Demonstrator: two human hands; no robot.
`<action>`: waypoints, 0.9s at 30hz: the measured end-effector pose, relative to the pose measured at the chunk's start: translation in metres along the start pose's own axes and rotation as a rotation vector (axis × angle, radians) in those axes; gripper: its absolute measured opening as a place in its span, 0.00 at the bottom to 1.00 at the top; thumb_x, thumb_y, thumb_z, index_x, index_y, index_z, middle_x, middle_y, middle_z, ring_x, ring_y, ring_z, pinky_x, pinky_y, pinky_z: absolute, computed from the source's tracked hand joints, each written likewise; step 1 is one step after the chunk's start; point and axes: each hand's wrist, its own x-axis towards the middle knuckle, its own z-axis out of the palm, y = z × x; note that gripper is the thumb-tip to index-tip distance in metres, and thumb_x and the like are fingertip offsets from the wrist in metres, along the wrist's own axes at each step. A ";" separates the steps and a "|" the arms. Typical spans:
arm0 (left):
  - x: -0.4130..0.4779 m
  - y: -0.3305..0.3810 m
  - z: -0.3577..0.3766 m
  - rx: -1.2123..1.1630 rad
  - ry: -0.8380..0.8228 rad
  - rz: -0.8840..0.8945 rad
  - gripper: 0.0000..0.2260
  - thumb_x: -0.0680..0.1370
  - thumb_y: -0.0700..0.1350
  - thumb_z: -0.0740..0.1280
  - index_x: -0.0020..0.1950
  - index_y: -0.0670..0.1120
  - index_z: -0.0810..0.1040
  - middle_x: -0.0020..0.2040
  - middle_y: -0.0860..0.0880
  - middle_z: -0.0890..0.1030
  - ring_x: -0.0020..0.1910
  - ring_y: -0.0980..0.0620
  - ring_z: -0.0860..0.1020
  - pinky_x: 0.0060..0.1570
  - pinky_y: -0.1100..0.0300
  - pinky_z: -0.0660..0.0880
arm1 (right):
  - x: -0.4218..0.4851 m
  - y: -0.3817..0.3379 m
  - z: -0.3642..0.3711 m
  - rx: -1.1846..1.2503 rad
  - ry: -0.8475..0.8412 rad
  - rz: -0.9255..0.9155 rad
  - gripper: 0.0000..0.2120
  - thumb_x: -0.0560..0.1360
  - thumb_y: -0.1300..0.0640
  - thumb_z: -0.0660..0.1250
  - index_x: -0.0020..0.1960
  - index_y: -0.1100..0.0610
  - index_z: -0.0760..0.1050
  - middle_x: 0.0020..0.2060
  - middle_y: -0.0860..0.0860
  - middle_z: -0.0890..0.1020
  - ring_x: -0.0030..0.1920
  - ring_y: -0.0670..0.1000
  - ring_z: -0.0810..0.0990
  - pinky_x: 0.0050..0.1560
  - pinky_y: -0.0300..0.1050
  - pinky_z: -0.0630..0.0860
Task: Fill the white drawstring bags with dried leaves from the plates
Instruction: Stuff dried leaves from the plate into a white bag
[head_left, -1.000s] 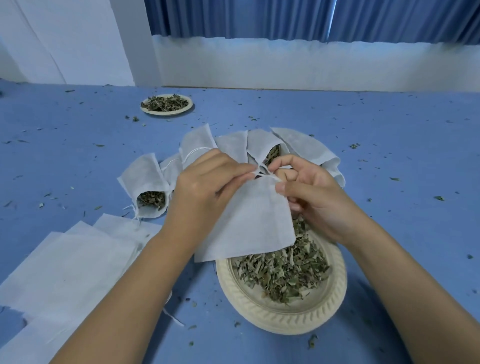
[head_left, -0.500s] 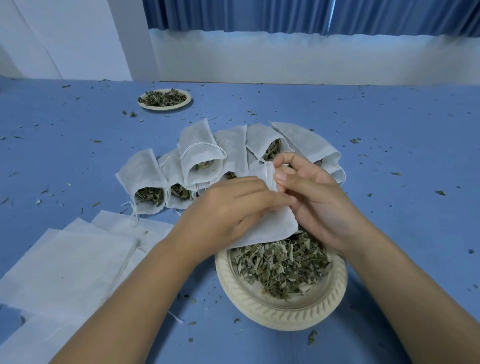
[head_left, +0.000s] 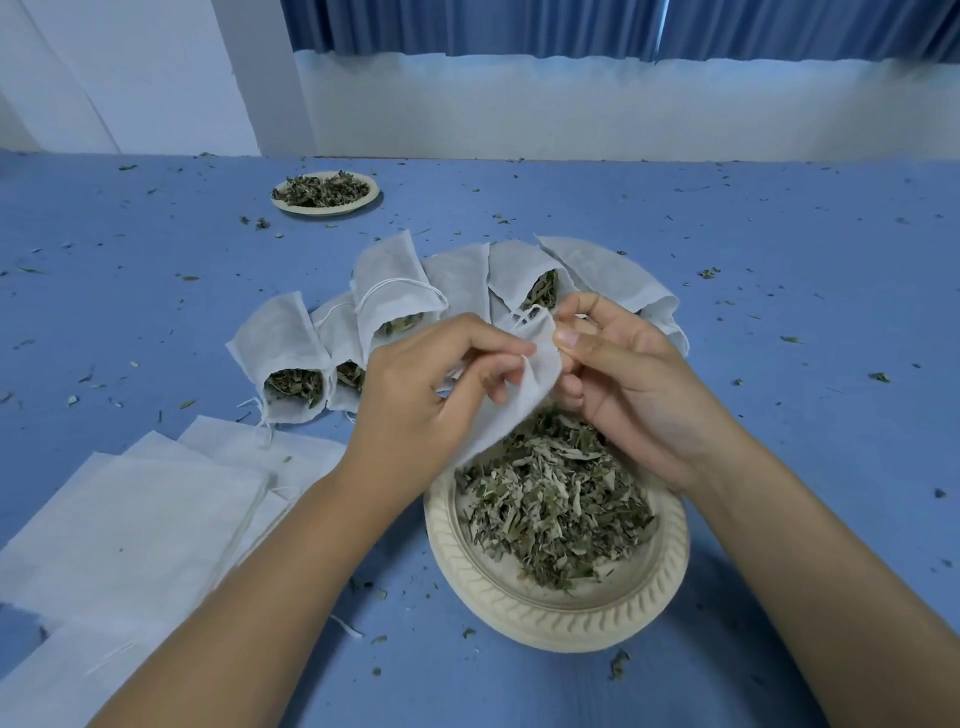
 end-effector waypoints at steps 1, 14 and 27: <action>0.001 0.000 -0.001 -0.006 0.023 -0.027 0.05 0.78 0.37 0.63 0.49 0.45 0.77 0.35 0.54 0.77 0.34 0.63 0.76 0.39 0.71 0.71 | 0.000 -0.002 -0.001 -0.065 0.004 -0.009 0.06 0.76 0.66 0.63 0.48 0.57 0.68 0.29 0.49 0.73 0.28 0.45 0.69 0.31 0.34 0.68; 0.005 -0.011 -0.011 0.271 -0.293 0.016 0.10 0.76 0.32 0.54 0.45 0.37 0.75 0.37 0.54 0.71 0.37 0.65 0.68 0.40 0.76 0.65 | -0.023 -0.029 -0.023 -1.303 -0.267 0.103 0.15 0.66 0.56 0.79 0.51 0.48 0.82 0.42 0.45 0.78 0.40 0.46 0.74 0.47 0.38 0.72; -0.004 -0.007 0.007 0.158 -0.530 0.040 0.07 0.77 0.29 0.64 0.45 0.40 0.77 0.39 0.58 0.70 0.38 0.64 0.69 0.43 0.76 0.64 | -0.027 -0.041 -0.028 -0.825 -0.052 -0.246 0.07 0.69 0.57 0.74 0.46 0.55 0.82 0.42 0.52 0.83 0.42 0.57 0.79 0.48 0.45 0.76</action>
